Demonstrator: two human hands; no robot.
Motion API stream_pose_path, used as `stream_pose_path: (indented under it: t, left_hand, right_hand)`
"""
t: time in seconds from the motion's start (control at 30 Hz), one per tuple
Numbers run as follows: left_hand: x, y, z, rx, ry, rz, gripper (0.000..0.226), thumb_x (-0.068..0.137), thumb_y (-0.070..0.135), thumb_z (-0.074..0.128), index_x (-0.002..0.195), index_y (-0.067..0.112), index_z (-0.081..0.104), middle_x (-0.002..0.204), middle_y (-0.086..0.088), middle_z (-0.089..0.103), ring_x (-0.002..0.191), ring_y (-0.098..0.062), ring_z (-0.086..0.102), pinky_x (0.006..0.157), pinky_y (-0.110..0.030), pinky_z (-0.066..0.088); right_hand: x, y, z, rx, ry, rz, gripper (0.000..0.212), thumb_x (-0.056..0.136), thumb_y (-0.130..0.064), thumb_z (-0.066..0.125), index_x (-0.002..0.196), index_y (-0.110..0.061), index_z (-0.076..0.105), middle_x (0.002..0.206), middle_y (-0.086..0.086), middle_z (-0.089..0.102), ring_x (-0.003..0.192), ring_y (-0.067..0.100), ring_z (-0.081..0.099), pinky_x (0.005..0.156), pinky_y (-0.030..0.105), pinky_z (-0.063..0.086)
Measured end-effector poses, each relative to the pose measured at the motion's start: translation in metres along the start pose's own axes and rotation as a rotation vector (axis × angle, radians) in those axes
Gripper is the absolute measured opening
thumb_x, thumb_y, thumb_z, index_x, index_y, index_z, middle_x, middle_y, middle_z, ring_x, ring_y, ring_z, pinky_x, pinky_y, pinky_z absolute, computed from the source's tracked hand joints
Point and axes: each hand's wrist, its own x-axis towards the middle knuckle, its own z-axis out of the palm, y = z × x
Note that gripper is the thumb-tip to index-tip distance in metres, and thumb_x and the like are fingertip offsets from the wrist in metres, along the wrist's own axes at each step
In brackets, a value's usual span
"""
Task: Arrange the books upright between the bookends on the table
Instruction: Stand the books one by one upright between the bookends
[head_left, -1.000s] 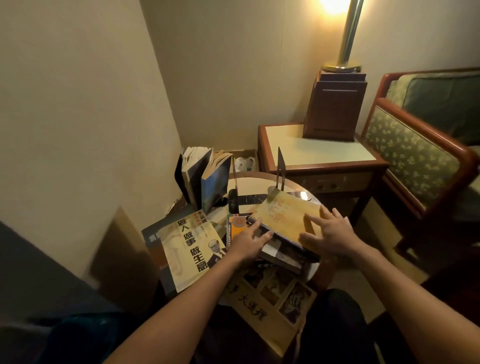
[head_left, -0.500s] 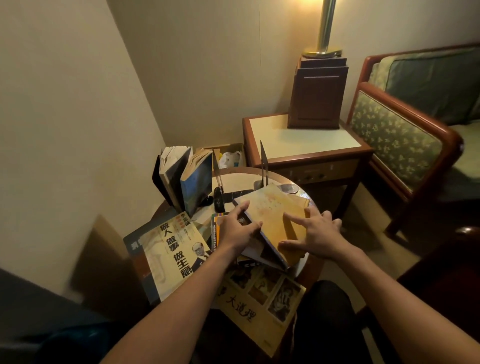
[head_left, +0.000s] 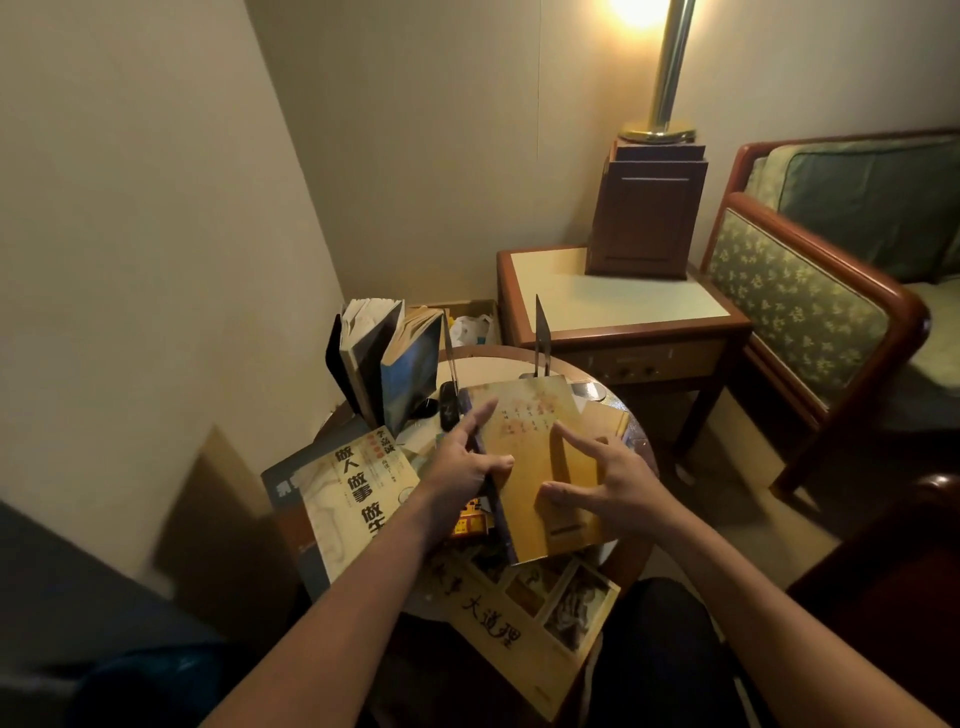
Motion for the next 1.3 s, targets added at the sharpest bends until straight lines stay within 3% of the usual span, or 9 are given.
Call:
stream_pose_path:
  t: [0.13, 0.27, 0.43, 0.53, 0.6, 0.73, 0.87, 1.1, 1.3]
  left_hand:
    - [-0.015, 0.022, -0.03, 0.027, -0.054, 0.084, 0.081, 0.093, -0.005, 0.059, 0.153, 0.042, 0.032, 0.137, 0.002, 0.05, 0.119, -0.022, 0.057, 0.076, -0.029, 0.058]
    - [-0.029, 0.035, -0.056, 0.118, -0.034, 0.146, 0.085, 0.094, 0.001, 0.06, 0.154, 0.05, 0.024, 0.144, 0.002, 0.042, 0.122, -0.021, 0.053, 0.077, -0.026, 0.059]
    - [-0.047, 0.045, -0.09, 0.529, 0.156, 0.346, 0.091, 0.098, 0.008, 0.059, 0.152, 0.059, 0.008, 0.157, 0.009, 0.031, 0.133, -0.015, 0.045, 0.099, -0.042, 0.055]
    - [-0.054, 0.043, -0.111, 0.715, 0.374, 0.464, 0.095, 0.096, 0.007, 0.062, 0.155, 0.054, 0.005, 0.151, -0.001, 0.037, 0.131, -0.018, 0.045, 0.095, -0.042, 0.056]
    - [-0.058, 0.041, -0.127, 0.734, 0.499, 0.517, 0.095, 0.094, 0.004, 0.064, 0.155, 0.052, 0.009, 0.14, -0.007, 0.044, 0.127, -0.022, 0.048, 0.091, -0.039, 0.058]
    - [-0.067, 0.038, -0.155, 0.772, 0.675, 0.656, 0.066, 0.095, 0.008, 0.065, 0.151, 0.03, 0.038, 0.136, -0.01, 0.049, 0.122, -0.012, 0.045, 0.078, -0.003, 0.048]
    - [-0.077, 0.036, -0.171, 0.873, 0.768, 0.738, 0.035, 0.097, 0.008, 0.061, 0.131, 0.017, 0.063, 0.122, -0.007, 0.062, 0.111, -0.008, 0.055, 0.086, -0.019, 0.056]
    - [-0.087, 0.04, -0.169, 0.749, 0.758, 0.703, 0.026, 0.102, 0.018, 0.056, 0.124, 0.014, 0.07, 0.115, 0.008, 0.071, 0.1, 0.018, 0.058, 0.082, -0.004, 0.048]
    - [-0.09, 0.047, -0.153, 0.382, 0.673, 0.489, 0.044, 0.096, 0.041, 0.044, 0.123, 0.022, 0.072, 0.12, 0.011, 0.072, 0.111, -0.002, 0.065, 0.095, -0.034, 0.057]
  right_hand:
    - [0.01, -0.026, 0.003, 0.349, -0.007, -0.008, 0.091, 0.064, -0.07, 0.071, 0.142, -0.062, 0.026, 0.158, 0.002, 0.023, 0.141, 0.035, 0.031, 0.109, 0.053, 0.04]
    - [0.02, -0.061, 0.013, 0.466, 0.004, -0.112, 0.081, 0.083, -0.044, 0.073, 0.148, -0.056, 0.025, 0.143, -0.01, 0.034, 0.123, 0.021, 0.047, 0.085, 0.03, 0.054]
    - [0.048, -0.099, 0.044, 0.238, 0.176, -0.346, 0.092, 0.091, -0.016, 0.071, 0.152, -0.056, 0.015, 0.137, 0.004, 0.051, 0.119, 0.02, 0.055, 0.084, 0.029, 0.058]
    - [0.06, -0.125, 0.065, 0.108, 0.292, -0.462, 0.098, 0.089, -0.013, 0.071, 0.153, -0.054, 0.008, 0.134, 0.013, 0.052, 0.115, 0.027, 0.056, 0.082, 0.032, 0.054]
    - [0.064, -0.143, 0.077, 0.06, 0.353, -0.547, 0.098, 0.089, -0.013, 0.07, 0.155, -0.049, 0.007, 0.13, 0.018, 0.055, 0.109, 0.03, 0.058, 0.078, 0.037, 0.056]
    - [0.074, -0.174, 0.095, 0.008, 0.393, -0.62, 0.106, 0.085, -0.008, 0.073, 0.158, -0.041, 0.003, 0.122, 0.017, 0.058, 0.098, 0.029, 0.06, 0.072, 0.033, 0.05]
    - [0.079, -0.194, 0.108, -0.01, 0.382, -0.652, 0.112, 0.082, 0.003, 0.072, 0.158, -0.043, 0.003, 0.138, 0.015, 0.053, 0.111, 0.031, 0.06, 0.079, 0.042, 0.057]
    - [0.083, -0.202, 0.111, 0.042, 0.415, -0.599, 0.077, 0.095, -0.019, 0.066, 0.158, -0.033, 0.023, 0.136, 0.009, 0.054, 0.108, 0.023, 0.06, 0.082, 0.041, 0.059]
    - [0.07, -0.21, 0.115, 0.096, 0.384, -0.442, 0.068, 0.099, -0.041, 0.057, 0.156, -0.046, 0.02, 0.159, 0.01, 0.028, 0.134, 0.033, 0.046, 0.097, 0.053, 0.053]
